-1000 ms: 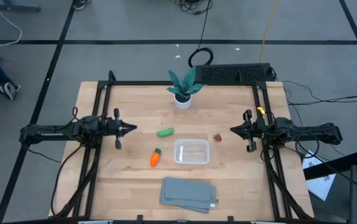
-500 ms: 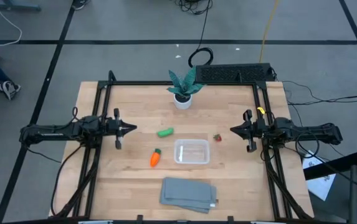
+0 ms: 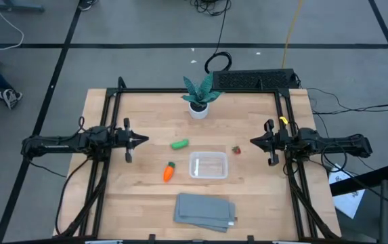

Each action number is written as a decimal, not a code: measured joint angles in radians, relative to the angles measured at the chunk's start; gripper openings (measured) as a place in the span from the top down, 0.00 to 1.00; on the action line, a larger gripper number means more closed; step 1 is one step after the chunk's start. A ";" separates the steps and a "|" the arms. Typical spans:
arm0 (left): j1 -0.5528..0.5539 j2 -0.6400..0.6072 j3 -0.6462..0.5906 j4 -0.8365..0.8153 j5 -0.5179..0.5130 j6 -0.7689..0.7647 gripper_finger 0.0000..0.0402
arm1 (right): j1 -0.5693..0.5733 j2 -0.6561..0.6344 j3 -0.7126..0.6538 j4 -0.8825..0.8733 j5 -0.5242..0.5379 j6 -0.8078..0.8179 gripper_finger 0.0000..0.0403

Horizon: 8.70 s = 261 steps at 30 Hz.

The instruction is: Pick and placing Produce into tupperware

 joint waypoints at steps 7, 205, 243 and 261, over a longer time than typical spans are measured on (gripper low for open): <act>0.000 0.000 0.000 0.000 0.000 0.000 0.94 | 0.000 0.000 0.000 0.000 0.000 0.000 1.00; 0.115 1.604 1.563 -1.099 0.131 -0.103 0.94 | 0.000 0.000 0.000 0.030 0.001 -0.157 1.00; 0.100 1.604 1.266 -0.808 0.096 -0.158 0.12 | 0.000 0.000 0.000 0.030 0.001 -0.156 1.00; 0.109 1.641 1.135 -0.601 0.123 -0.156 0.14 | 0.000 0.000 0.000 0.030 0.001 -0.156 1.00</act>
